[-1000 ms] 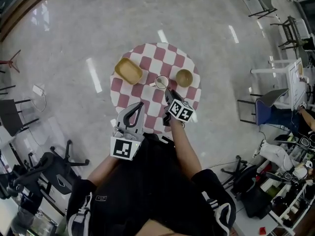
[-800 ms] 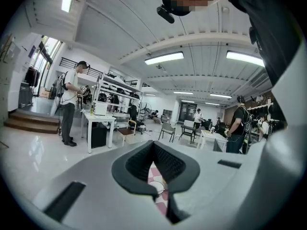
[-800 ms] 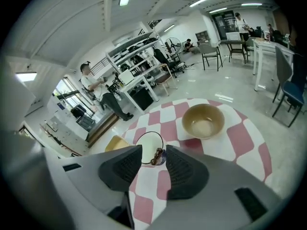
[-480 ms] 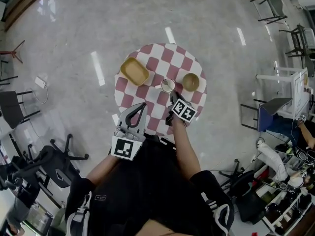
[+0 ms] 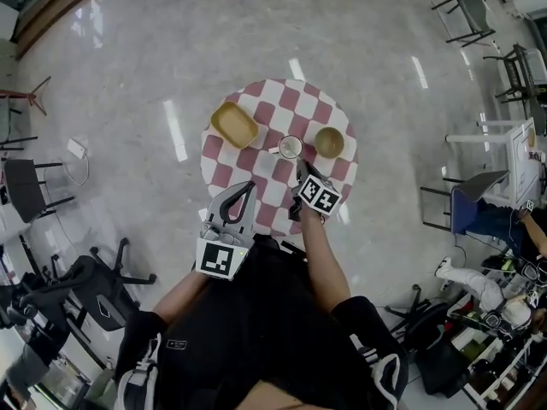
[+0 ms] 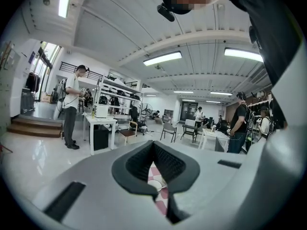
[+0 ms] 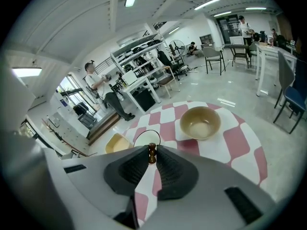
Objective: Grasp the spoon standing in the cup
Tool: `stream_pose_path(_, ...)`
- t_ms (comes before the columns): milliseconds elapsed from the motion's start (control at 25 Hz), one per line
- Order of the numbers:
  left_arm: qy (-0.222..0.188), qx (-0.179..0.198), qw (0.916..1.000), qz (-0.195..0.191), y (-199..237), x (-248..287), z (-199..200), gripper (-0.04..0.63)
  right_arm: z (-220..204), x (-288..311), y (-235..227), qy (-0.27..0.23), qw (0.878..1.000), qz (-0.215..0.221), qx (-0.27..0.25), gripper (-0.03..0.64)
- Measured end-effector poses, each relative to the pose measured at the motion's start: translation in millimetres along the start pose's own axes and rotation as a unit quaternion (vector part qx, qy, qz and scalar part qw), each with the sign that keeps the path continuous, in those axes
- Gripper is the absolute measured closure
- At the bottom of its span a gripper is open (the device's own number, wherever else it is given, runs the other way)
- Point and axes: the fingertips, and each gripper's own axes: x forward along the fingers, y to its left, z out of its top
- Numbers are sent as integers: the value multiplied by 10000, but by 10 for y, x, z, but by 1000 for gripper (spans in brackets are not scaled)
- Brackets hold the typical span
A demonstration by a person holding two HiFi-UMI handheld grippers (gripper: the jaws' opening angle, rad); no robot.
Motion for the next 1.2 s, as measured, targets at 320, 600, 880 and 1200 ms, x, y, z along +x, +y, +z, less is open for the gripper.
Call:
stream_pose_path(320, -270, 249, 9993, 86, -494, -381, 46, 588, 7, -588, 41, -431, 9979, 430, -199, 551)
stream_pose_path(600, -789, 429, 9959, 70, -1083, -744, 107, 588, -12, -1399, 149, -963, 9885, 956, -671, 551)
stream_pose_path(880, -821, 447, 9950, 348, -1481, -1144, -54, 588, 12, -2214, 300, -1458, 9705, 1267, -1444, 552)
stream_pose_path(1200, -955, 560, 9934, 307, -1743, -1324, -4, 588, -57, -2931, 392, -1854, 9557, 1403, -1802, 552)
